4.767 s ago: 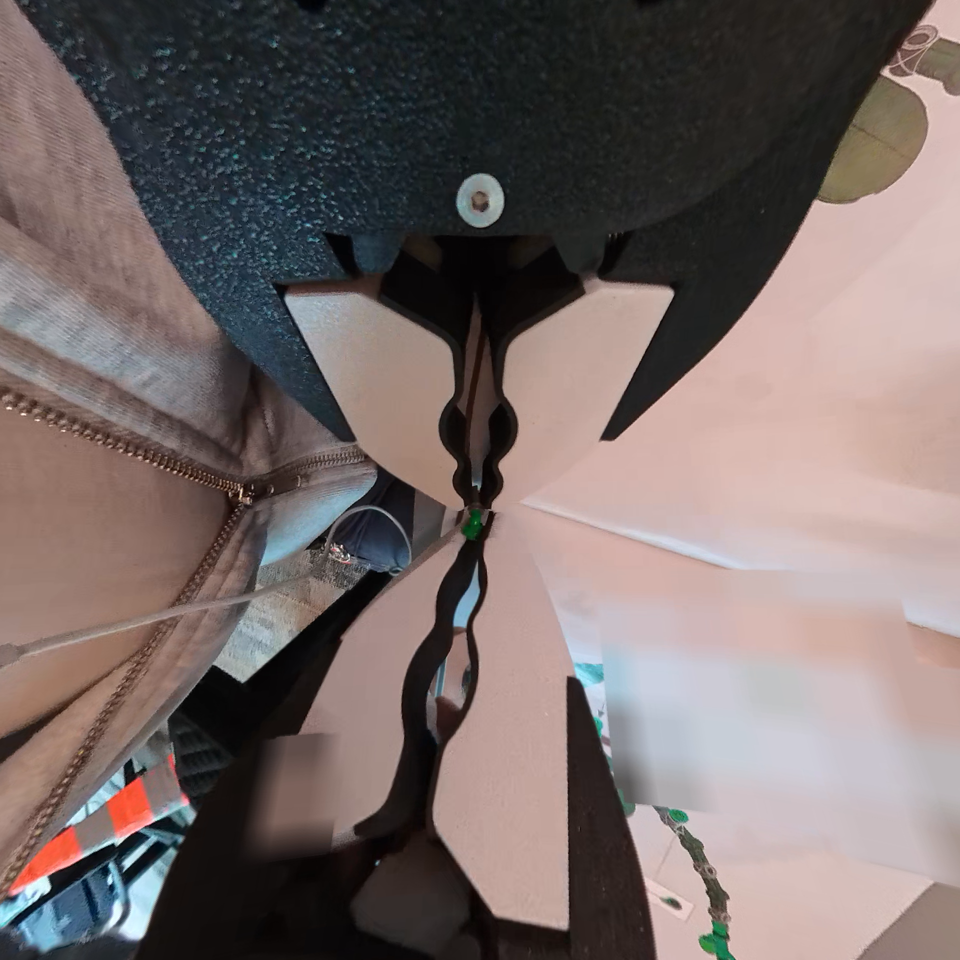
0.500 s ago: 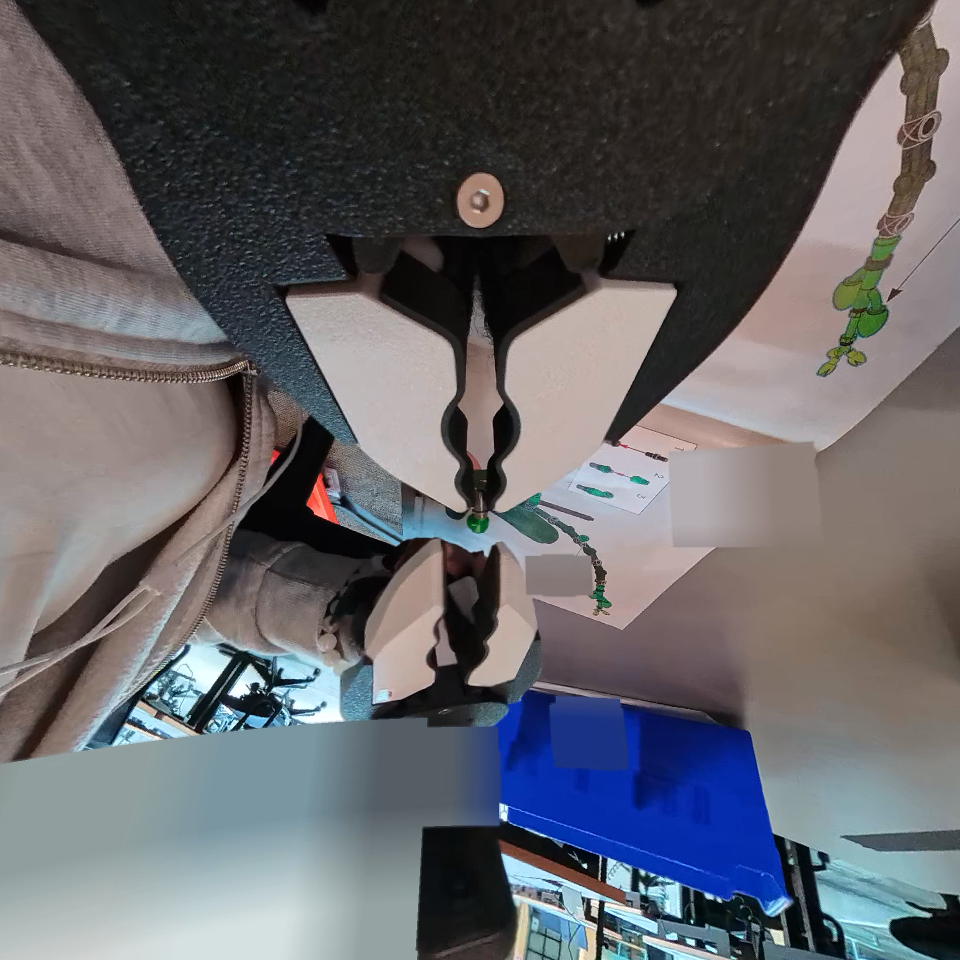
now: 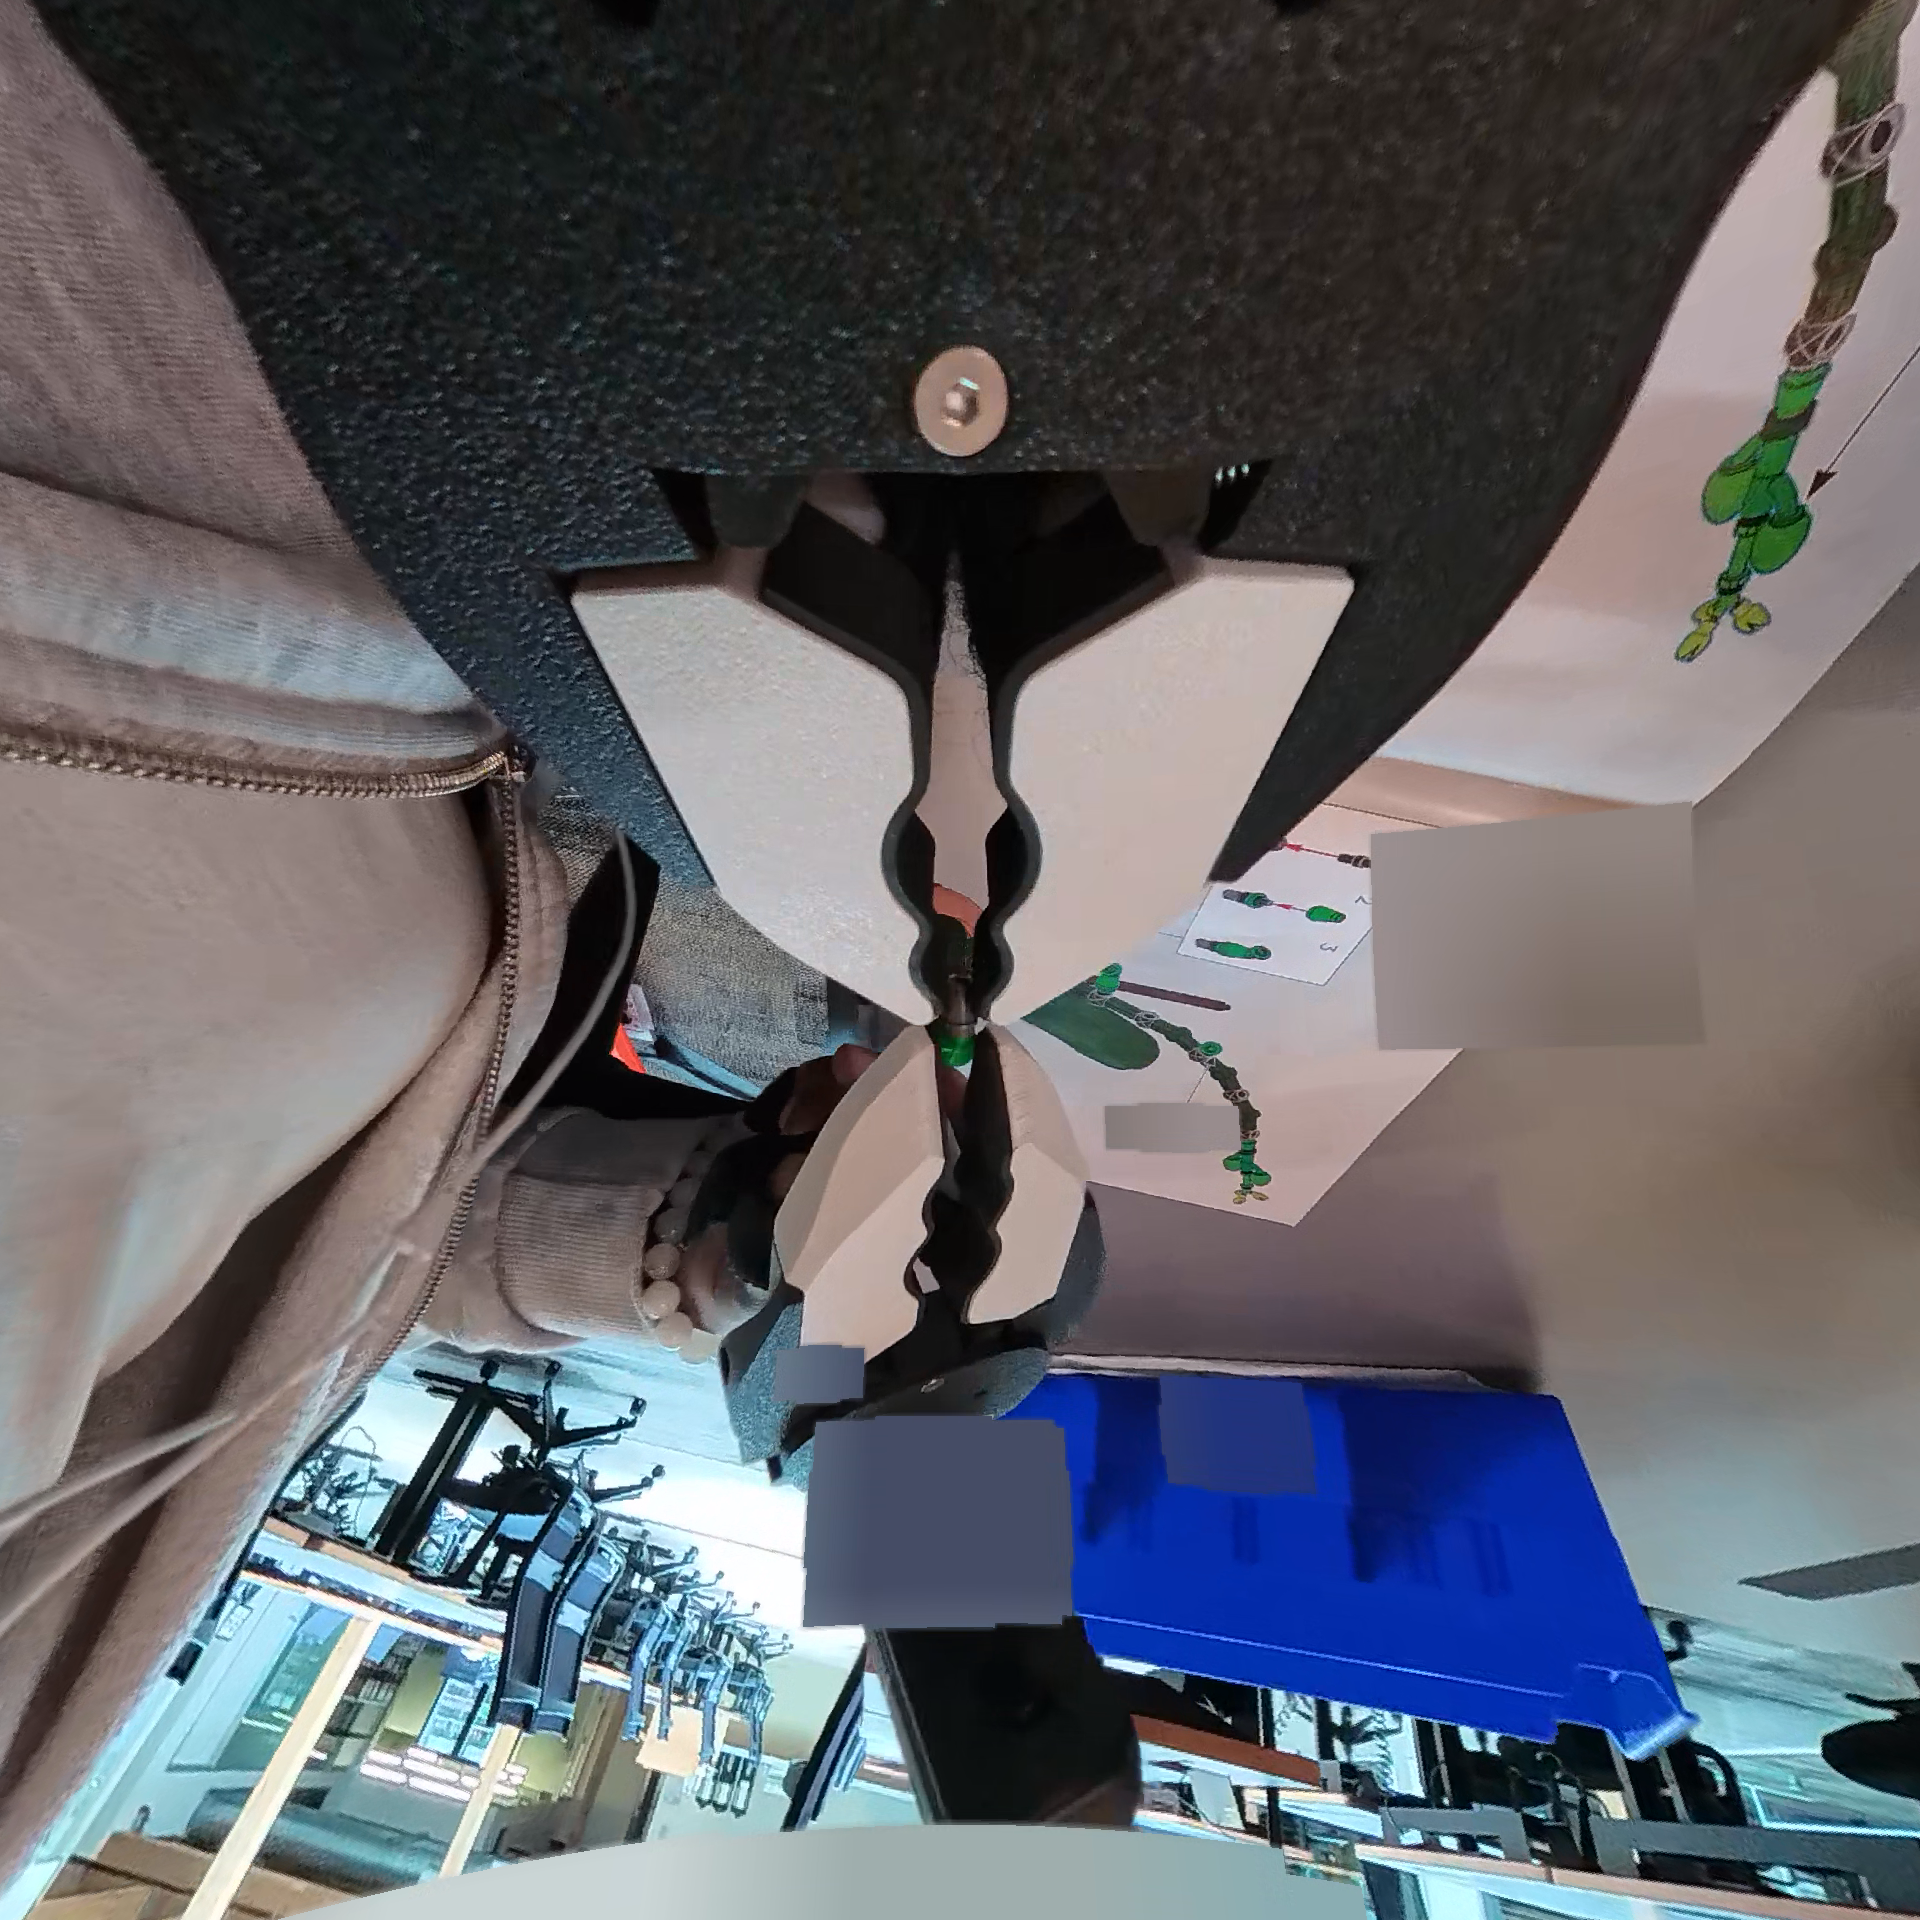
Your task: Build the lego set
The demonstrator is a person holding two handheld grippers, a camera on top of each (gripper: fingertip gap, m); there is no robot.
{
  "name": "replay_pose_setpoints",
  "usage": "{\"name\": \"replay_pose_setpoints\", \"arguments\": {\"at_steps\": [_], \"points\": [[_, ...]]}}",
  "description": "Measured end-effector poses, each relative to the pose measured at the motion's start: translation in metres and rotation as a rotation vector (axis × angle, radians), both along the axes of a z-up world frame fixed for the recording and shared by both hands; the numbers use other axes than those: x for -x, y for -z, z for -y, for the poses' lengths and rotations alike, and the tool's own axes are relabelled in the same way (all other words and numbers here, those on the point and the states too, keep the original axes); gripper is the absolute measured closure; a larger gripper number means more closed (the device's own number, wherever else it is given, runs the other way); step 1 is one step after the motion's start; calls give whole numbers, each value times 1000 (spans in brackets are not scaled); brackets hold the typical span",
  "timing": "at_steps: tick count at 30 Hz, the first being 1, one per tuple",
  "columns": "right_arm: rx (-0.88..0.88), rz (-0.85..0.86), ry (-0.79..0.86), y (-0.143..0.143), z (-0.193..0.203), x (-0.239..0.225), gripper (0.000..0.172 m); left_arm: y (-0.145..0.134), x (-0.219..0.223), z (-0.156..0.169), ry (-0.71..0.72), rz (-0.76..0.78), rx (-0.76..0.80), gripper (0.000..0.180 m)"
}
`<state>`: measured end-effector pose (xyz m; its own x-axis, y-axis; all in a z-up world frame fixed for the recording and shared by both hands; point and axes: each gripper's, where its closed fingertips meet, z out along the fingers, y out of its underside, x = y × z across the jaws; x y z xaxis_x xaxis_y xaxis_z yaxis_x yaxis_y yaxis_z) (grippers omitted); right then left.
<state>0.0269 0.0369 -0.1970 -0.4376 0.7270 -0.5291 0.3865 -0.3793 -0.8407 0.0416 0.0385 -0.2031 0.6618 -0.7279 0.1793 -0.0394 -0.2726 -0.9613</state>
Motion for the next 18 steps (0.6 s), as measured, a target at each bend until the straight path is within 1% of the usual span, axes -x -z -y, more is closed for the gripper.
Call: {"name": "replay_pose_setpoints", "arguments": {"at_steps": [2, 3, 5, 8, 11, 18], "points": [[4, -3, 29, -1, 0, -2, 158, -1, -2, 0, 1, 0, -10, 177], [8, -7, 42, -1, 0, -4, 158, -1, -2, 0, 5, 7, -13, 177], [2, -24, 62, -2, 0, -6, 165, -3, -5, 1, 22, 23, -8, 177], [-14, -21, 86, 0, 0, -8, 165, 0, -8, 2, 29, 2, -7, 177], [-78, -32, 119, 4, 2, -13, 166, 4, -10, 3, 36, -27, -2, 177], [-125, -76, 167, 2, 2, -18, 166, 3, -14, 3, 44, -15, -8, 177]]}}
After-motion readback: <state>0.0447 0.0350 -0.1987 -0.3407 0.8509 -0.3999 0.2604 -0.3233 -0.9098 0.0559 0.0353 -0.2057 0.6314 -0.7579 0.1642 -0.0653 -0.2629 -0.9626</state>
